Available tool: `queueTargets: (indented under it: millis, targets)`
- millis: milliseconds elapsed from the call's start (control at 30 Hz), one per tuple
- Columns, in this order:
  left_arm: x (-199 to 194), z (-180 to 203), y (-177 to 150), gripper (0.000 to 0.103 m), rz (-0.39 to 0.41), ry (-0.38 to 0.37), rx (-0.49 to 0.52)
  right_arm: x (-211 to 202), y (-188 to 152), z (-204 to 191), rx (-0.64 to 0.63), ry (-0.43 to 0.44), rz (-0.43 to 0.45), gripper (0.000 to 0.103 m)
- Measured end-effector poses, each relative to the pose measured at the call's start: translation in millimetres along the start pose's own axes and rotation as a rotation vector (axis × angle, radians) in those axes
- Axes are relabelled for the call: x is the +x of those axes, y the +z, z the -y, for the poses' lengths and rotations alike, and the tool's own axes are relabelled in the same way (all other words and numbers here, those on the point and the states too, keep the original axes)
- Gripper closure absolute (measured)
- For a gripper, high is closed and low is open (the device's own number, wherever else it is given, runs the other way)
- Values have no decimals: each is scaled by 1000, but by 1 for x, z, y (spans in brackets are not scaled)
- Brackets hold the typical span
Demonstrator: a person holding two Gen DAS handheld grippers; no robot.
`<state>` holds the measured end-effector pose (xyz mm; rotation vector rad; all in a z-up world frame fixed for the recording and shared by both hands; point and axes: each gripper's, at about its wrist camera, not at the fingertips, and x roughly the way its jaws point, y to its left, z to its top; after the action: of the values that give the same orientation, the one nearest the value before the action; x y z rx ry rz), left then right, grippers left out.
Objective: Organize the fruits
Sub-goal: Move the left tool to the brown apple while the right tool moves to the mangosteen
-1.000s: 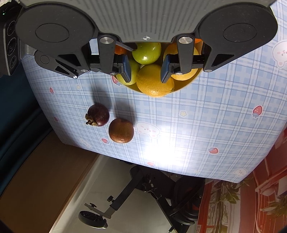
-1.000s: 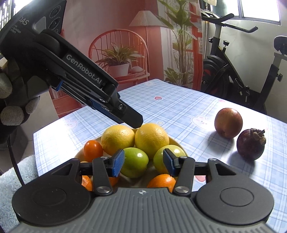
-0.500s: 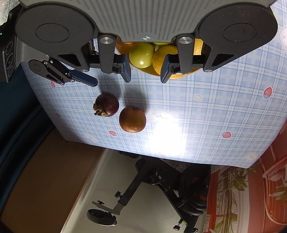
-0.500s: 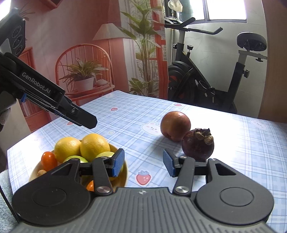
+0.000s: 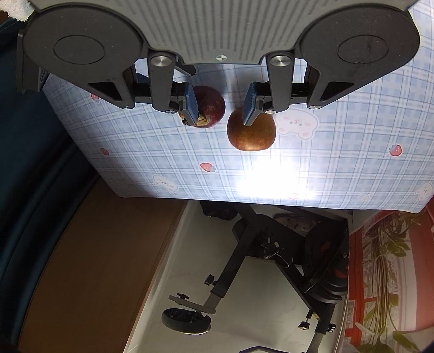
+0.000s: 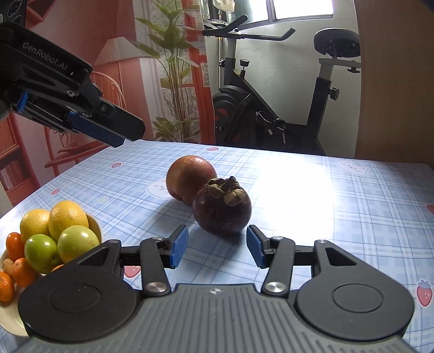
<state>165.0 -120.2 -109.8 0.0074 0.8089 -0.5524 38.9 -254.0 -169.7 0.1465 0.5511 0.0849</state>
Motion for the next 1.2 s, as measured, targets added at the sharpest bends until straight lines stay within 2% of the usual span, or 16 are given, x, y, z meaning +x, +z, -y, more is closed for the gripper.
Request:
queueTargets:
  millis: [300,433,667,800,900,1200]
  targets:
    - [15,8,-1,65,-13,42,34,5,6,5,2,3,-25,51]
    - [11,6,3,65,7,51,20,6,12,11,8,31,-40,51]
    - [10,3,11,65,51,87,10,11,15,13,-69,37,-71,51]
    - [16,3,16,65,40,75,2,15,11,12,-83,74,-61,51]
    - [23,5,16,65,34,70,15,21,10,12,-80,60,-59,52]
    - [54,7,9,65,-32,-10,4,37,12,11,-73,84,-95,52]
